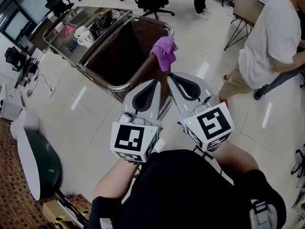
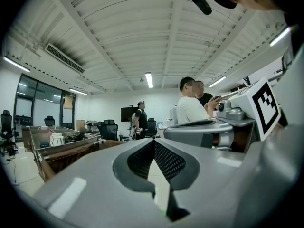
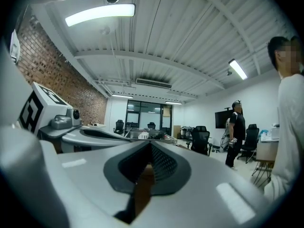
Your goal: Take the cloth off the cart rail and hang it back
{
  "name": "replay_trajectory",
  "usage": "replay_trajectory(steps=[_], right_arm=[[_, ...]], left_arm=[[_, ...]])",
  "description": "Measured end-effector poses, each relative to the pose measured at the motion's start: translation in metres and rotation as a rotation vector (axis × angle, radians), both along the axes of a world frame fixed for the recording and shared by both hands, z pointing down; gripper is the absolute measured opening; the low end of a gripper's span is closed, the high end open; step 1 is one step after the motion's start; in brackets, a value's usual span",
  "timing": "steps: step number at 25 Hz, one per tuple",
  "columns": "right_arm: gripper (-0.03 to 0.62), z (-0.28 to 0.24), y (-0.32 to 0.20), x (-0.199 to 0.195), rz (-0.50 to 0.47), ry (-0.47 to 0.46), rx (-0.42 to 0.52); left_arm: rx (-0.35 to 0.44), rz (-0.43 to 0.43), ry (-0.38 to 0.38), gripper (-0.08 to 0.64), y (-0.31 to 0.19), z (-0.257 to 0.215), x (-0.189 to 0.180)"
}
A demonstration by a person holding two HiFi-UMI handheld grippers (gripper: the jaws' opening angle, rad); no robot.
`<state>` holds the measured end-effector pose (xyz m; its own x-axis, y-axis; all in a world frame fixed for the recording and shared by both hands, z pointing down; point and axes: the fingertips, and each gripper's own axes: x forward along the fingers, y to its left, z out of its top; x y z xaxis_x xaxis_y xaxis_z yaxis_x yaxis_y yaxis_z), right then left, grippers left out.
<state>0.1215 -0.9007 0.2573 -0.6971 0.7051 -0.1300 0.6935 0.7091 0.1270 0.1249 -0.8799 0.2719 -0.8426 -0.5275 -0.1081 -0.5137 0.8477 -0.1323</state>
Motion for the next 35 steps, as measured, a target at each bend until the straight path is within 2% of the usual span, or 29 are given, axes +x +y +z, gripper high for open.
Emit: replay_trajectory(steps=[7, 19, 35], right_arm=[[0.0, -0.009, 0.016, 0.018, 0.023, -0.008, -0.002], [0.0, -0.013, 0.052, 0.037, 0.073, -0.023, 0.0], [0.0, -0.007, 0.064, 0.045, 0.133, -0.029, 0.035]], left_arm=[[-0.019, 0.033, -0.025, -0.002, 0.014, -0.007, 0.017], [-0.016, 0.082, -0.026, -0.002, 0.051, -0.007, 0.033], [-0.004, 0.128, -0.029, -0.002, 0.061, -0.004, 0.039]])
